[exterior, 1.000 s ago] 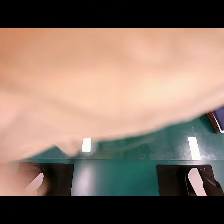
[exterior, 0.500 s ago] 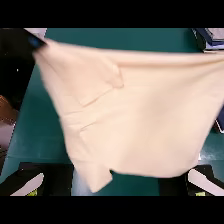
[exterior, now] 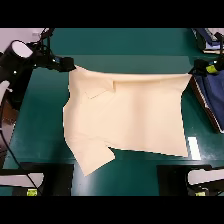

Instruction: Fold the shirts.

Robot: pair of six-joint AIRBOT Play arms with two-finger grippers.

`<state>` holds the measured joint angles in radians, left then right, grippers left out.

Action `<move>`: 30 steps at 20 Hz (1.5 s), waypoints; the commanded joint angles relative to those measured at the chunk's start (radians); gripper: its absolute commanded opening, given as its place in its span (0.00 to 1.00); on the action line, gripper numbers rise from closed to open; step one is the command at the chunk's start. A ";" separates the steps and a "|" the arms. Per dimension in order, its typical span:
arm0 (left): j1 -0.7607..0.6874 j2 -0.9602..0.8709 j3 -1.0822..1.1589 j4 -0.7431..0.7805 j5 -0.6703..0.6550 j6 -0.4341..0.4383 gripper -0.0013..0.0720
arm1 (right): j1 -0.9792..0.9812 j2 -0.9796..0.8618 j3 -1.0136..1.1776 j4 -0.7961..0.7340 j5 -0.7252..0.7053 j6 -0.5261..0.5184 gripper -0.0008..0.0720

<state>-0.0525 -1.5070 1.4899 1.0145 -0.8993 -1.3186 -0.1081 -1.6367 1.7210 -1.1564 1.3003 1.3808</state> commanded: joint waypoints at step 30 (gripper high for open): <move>0.186 0.262 -0.436 0.142 -0.293 -0.049 0.67 | 0.001 0.275 -0.472 0.011 -0.087 -0.019 0.51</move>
<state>0.1192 -1.3861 1.1912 1.1400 -1.1610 -1.3239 -0.0494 -1.4639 1.3262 -1.1488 1.1801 1.3739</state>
